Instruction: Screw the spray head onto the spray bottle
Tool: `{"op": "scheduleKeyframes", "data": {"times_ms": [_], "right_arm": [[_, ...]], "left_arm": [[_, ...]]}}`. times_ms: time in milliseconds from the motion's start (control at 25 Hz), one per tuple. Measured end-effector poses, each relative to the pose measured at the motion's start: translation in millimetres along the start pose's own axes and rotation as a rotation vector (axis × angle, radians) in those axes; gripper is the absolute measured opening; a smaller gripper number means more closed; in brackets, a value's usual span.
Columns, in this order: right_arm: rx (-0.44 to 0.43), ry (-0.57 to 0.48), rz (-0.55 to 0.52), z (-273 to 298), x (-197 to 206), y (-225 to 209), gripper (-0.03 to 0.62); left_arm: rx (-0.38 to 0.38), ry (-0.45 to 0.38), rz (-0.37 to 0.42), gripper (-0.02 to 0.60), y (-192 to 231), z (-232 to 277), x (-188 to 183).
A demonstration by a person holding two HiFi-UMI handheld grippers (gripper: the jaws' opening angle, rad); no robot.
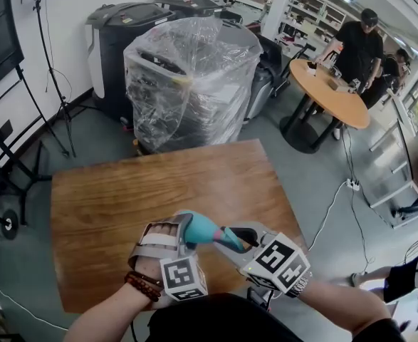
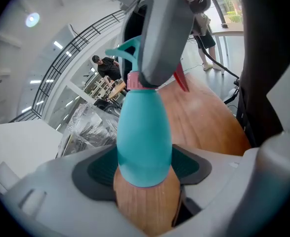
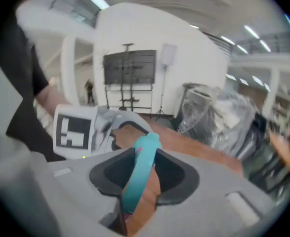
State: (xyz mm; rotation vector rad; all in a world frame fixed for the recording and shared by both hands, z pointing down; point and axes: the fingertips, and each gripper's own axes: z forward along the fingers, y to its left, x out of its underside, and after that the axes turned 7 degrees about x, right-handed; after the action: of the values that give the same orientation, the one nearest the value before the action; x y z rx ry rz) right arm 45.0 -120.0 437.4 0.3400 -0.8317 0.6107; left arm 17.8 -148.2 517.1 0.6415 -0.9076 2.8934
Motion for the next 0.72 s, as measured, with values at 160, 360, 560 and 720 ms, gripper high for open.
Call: {"op": "scheduleKeyframes", "data": {"times_ms": [160,360,560,720], "right_arm": [[-0.080,0.017,0.727,9.2,10.7,-18.0,0.118],[-0.126,0.031,0.865,13.0,20.6,-14.4,0.121],[-0.152,-0.001,0.743,4.2,11.1,-13.3,0.250],[-0.120,-0.098,0.516,-17.8,-6.4,-22.7,0.264]], "left_arm": [[-0.047,0.074,0.047,0.365,5.7,5.1,8.4],[0.001,0.080,0.033,0.367,-7.3,14.4,10.7],[0.033,0.047,-0.009,0.367,-11.7,16.9,8.9],[0.090,0.041,-0.020,0.368,-13.9,20.6,19.5]]}}
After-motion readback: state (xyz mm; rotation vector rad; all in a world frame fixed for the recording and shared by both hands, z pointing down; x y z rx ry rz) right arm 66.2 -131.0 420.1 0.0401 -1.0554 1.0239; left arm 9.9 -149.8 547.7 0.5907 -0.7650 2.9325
